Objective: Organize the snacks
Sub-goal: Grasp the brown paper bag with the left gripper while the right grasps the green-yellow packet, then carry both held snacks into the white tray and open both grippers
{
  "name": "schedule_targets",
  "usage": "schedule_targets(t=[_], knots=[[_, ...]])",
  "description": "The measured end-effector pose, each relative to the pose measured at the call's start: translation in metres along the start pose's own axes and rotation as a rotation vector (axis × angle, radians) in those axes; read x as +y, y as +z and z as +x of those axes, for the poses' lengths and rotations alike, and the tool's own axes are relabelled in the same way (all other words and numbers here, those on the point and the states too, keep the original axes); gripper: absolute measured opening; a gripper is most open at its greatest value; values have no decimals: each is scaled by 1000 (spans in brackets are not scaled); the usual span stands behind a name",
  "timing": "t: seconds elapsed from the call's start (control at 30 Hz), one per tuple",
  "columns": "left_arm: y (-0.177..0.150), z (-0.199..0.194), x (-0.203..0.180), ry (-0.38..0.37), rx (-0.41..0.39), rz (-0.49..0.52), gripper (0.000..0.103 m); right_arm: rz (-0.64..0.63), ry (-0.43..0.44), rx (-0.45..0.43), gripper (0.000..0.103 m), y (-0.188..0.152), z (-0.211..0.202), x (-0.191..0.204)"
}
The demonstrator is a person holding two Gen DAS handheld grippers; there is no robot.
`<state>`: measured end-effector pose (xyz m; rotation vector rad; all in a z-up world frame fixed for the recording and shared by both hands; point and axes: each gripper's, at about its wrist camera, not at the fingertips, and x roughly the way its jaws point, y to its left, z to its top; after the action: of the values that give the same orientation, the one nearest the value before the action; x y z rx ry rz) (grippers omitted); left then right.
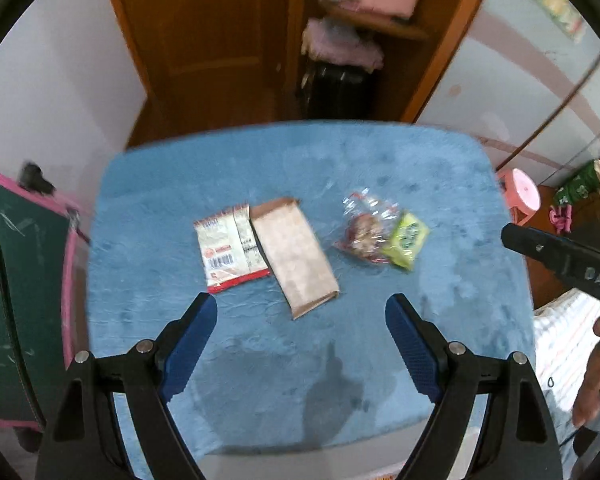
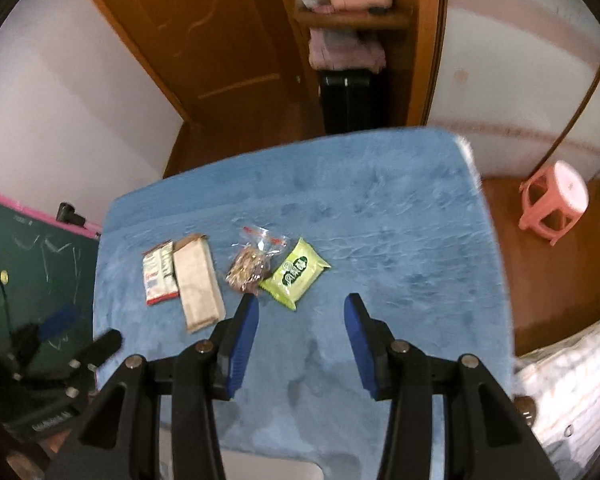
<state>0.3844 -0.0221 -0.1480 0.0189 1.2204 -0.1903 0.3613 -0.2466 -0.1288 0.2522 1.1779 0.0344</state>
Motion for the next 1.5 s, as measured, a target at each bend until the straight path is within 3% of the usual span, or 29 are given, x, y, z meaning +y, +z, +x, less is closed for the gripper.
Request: schedule_targets(t=[0.13, 0.3, 0.6, 0.77, 0.97, 1.17, 1.27, 1.5], knots=[[10, 54, 8, 9, 91, -47, 74, 85, 23, 89, 45, 12, 47, -12], [13, 99, 19, -30, 161, -140, 74, 164, 33, 158, 45, 16, 93, -17], [19, 119, 19, -50, 166, -172, 74, 245, 43, 192, 45, 22, 129, -14], [24, 132, 16, -49, 179, -197, 74, 209, -38, 201, 47, 21, 143, 3], [26, 141, 7, -44, 188, -209, 74, 159, -104, 168, 45, 18, 147, 14], [30, 148, -4, 0, 187, -232, 73, 181, -95, 168, 44, 6, 138, -12], [30, 148, -10, 73, 180, -231, 58, 195, -87, 168, 44, -2, 134, -22], [14, 140, -3, 40, 197, -270, 54, 217, -67, 181, 43, -20, 122, -37]])
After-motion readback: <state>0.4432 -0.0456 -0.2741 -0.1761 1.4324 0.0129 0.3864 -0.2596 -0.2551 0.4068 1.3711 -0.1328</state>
